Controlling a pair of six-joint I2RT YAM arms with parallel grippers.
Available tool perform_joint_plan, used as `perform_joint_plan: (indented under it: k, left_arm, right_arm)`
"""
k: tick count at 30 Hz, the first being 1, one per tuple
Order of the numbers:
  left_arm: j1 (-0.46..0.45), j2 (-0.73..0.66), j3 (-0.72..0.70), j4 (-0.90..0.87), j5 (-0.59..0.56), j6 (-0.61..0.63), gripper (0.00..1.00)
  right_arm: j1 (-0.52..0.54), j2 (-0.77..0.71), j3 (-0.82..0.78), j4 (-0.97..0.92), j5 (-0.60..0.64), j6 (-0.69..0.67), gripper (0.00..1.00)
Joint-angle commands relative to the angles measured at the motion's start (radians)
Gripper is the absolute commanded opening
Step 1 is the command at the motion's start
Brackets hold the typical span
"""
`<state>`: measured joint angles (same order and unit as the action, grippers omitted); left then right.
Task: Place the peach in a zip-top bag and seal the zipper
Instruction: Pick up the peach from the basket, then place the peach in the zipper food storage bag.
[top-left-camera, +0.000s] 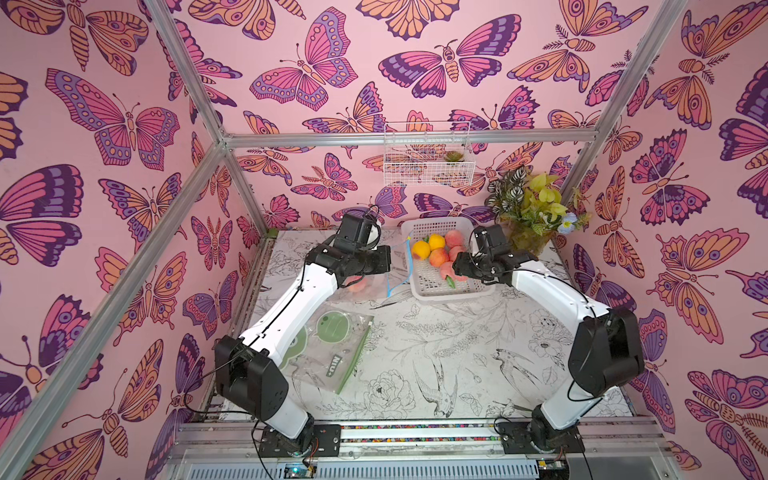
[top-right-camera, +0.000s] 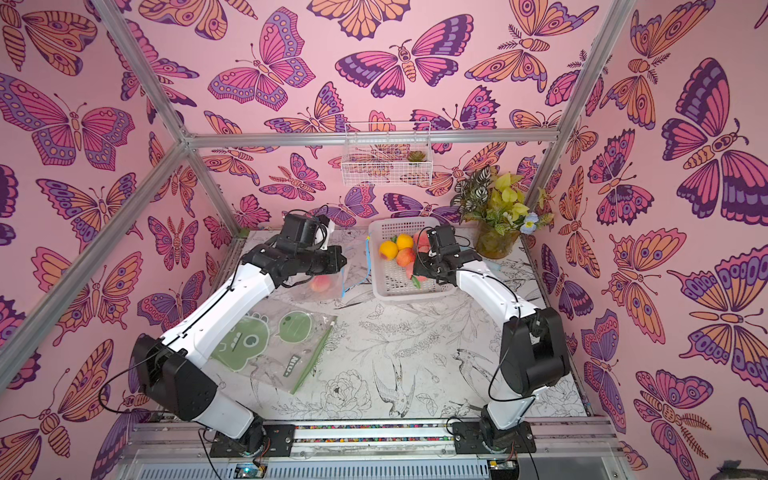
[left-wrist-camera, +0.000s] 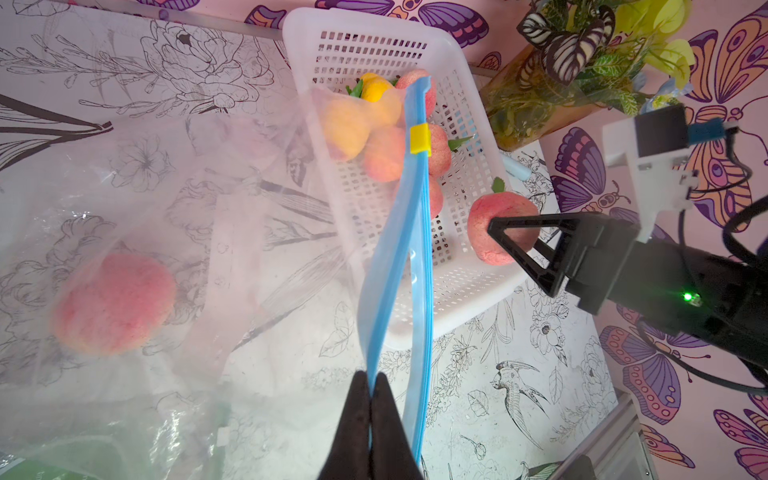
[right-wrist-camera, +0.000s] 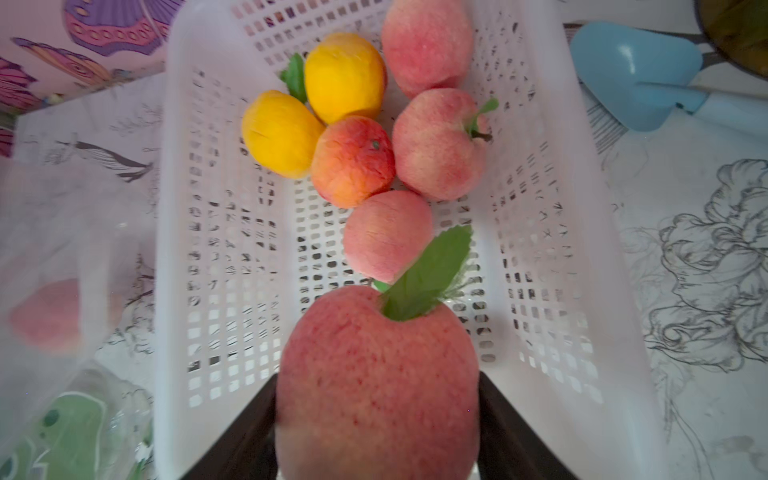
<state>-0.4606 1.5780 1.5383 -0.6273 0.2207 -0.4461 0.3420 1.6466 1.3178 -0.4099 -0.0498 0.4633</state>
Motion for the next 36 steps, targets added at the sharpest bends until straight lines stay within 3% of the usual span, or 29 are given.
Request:
perform_joint_plan:
  k: [1, 17, 36]
  left_arm:
    - [-0.003, -0.016, -0.013, 0.013, 0.017, 0.008, 0.0]
    - [-0.004, 0.018, 0.001, 0.034, 0.047, -0.013, 0.0]
    - [-0.004, 0.013, 0.016, 0.041, 0.098, -0.003, 0.0]
  right_arm:
    - [-0.002, -0.051, -0.049, 0.145, -0.125, -0.015, 0.65]
    - [0.069, -0.17, -0.121, 0.503, -0.472, 0.103, 0.63]
    - [0.195, 0.004, 0.004, 0.43, -0.51, 0.072, 0.62]
